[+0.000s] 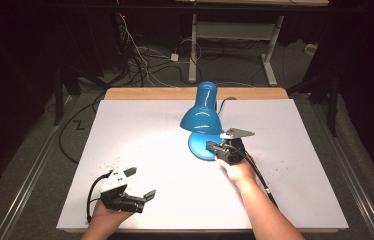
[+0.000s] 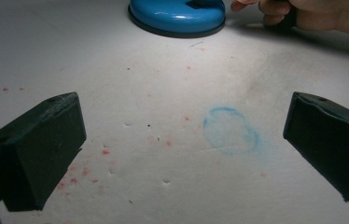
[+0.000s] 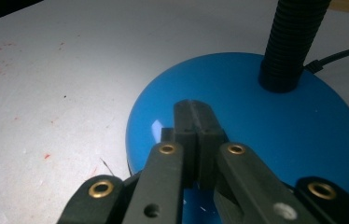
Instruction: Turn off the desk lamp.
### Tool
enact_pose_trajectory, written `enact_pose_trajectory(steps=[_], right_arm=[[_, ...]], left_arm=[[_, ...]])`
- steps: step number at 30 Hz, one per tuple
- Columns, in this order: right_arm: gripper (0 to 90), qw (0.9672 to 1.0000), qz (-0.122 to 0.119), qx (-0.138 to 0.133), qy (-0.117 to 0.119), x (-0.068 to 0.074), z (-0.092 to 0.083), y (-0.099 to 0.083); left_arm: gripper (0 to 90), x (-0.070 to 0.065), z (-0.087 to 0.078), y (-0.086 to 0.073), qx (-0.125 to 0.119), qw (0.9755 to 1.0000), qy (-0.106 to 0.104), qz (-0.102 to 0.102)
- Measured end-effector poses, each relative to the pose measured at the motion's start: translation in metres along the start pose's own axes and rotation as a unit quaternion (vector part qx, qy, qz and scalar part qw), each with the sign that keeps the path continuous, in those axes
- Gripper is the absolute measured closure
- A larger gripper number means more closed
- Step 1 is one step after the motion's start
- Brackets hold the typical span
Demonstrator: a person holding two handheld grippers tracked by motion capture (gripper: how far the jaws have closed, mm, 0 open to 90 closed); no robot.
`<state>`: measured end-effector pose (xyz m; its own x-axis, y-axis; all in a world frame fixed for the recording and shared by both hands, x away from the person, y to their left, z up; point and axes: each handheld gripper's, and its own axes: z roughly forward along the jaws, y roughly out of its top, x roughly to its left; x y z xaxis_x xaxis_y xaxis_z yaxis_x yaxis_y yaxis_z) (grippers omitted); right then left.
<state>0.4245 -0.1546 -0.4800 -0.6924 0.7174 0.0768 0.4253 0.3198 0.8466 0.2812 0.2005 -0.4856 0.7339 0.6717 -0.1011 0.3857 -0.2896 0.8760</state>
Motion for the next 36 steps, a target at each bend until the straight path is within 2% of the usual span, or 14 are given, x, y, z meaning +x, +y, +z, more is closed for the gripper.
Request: enact_pose_trajectory(steps=[14,15,16,20,21,25,34,36], right_arm=[[90.0,1.0000,-0.004,-0.002,-0.002,-0.0006,0.0007,-0.0001],[90.0,1.0000,-0.002,-0.003,-0.004,-0.0006,0.0010,-0.0002],[90.0,0.9998,-0.004,-0.001,-0.021,-0.0002,0.0017,-0.0006],[90.0,0.9998,0.012,-0.002,-0.018,-0.0033,0.0012,-0.0010],[90.0,0.9996,-0.013,0.002,-0.025,-0.0012,0.0014,-0.0002],[90.0,0.9997,-0.005,-0.001,-0.023,-0.0019,0.0015,-0.0004],[90.0,0.9994,-0.015,0.009,-0.031,0.0014,0.0003,0.0017],[90.0,0.9993,-0.023,0.008,-0.030,0.0027,-0.0024,0.0028]], left_arm=[[0.0,-0.0002,-0.0001,0.0001,0.001,1.0000,0.000,0.001],[0.0,-0.0001,-0.0004,0.0001,0.001,1.0000,0.001,0.002],[0.0,-0.0001,-0.0005,0.0001,0.001,1.0000,0.001,0.002],[0.0,0.0000,-0.0007,0.0004,0.000,1.0000,0.001,0.002],[0.0,0.0001,-0.0006,0.0004,0.000,1.0000,0.000,0.003],[0.0,0.0003,-0.0003,0.0004,-0.001,1.0000,0.000,0.002],[0.0,0.0015,0.0005,0.0002,0.000,1.0000,-0.002,-0.001],[0.0,0.0014,0.0002,0.0002,-0.001,1.0000,-0.004,-0.001]])
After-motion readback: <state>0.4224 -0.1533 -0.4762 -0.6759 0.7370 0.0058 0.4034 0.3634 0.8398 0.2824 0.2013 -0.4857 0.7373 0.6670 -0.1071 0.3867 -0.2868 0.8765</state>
